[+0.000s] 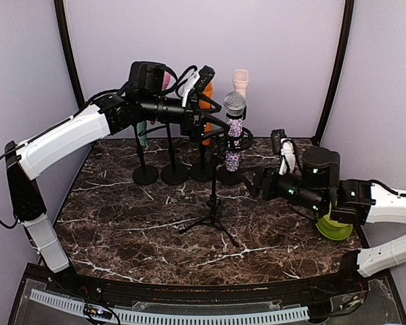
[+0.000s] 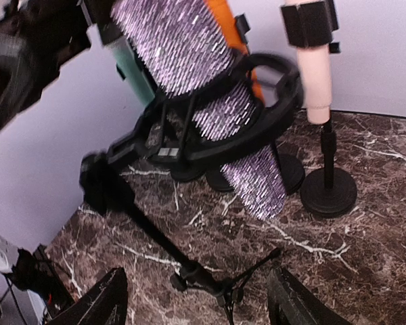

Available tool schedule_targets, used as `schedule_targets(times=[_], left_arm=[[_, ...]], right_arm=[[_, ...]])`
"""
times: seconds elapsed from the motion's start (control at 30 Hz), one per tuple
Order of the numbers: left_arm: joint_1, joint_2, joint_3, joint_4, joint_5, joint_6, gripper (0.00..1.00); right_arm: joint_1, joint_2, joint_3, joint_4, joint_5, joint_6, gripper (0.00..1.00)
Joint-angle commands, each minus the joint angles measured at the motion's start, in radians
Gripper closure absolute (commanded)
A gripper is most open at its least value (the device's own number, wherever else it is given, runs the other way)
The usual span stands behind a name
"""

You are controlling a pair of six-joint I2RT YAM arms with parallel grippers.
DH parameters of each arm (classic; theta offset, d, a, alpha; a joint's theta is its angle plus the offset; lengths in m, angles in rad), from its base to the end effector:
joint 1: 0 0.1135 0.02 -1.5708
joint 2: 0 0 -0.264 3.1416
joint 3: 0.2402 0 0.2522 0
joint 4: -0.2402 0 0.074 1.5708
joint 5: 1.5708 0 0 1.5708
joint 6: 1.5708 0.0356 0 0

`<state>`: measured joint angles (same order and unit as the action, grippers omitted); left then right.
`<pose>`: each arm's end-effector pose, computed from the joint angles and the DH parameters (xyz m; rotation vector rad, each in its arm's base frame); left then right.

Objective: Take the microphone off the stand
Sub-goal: Hold the microphone on the microphone stand, then hold the microphone stand at the center of the board.

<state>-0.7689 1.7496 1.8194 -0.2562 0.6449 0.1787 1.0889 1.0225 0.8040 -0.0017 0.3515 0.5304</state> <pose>0.2782 -0.2989 0.4312 1.2365 1.3433 -0.9867 0.1218 0.2064 0.3208 -0.2556 1.8407 0.8416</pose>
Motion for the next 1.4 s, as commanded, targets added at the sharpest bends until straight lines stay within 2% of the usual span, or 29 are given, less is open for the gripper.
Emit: schedule_targets(times=[0.0, 0.13, 0.2, 0.4, 0.57, 0.67, 0.8, 1.03, 1.37], left_arm=[[-0.009, 0.012, 0.045, 0.037, 0.007, -0.06, 0.01], [-0.029, 0.023, 0.052, 0.029, 0.031, -0.066, 0.01], [-0.036, 0.037, 0.072, 0.029, 0.031, -0.074, 0.01], [-0.04, 0.093, 0.125, 0.044, -0.022, -0.121, 0.01], [-0.048, 0.122, 0.144, 0.051, -0.013, -0.14, 0.02], [-0.05, 0.134, 0.148, 0.061, -0.021, -0.144, 0.04], [-0.05, 0.137, 0.152, 0.081, -0.033, -0.132, 0.09], [-0.053, 0.139, 0.161, 0.088, -0.038, -0.091, 0.2], [-0.055, 0.128, 0.164, 0.054, -0.036, -0.05, 0.39]], right_arm=[[0.072, 0.059, -0.046, 0.109, 0.06, -0.128, 0.28], [0.117, 0.145, -0.06, 0.21, 0.1, -0.191, 0.29], [0.136, 0.193, -0.064, 0.264, 0.153, -0.214, 0.33], [0.188, 0.339, -0.065, 0.447, 0.287, -0.328, 0.37], [0.198, 0.461, -0.003, 0.485, 0.31, -0.39, 0.38], [0.206, 0.514, 0.027, 0.507, 0.332, -0.421, 0.44], [0.208, 0.562, 0.055, 0.534, 0.338, -0.442, 0.55], [0.211, 0.64, 0.096, 0.542, 0.345, -0.469, 0.61], [0.21, 0.631, 0.077, 0.55, 0.354, -0.443, 0.64]])
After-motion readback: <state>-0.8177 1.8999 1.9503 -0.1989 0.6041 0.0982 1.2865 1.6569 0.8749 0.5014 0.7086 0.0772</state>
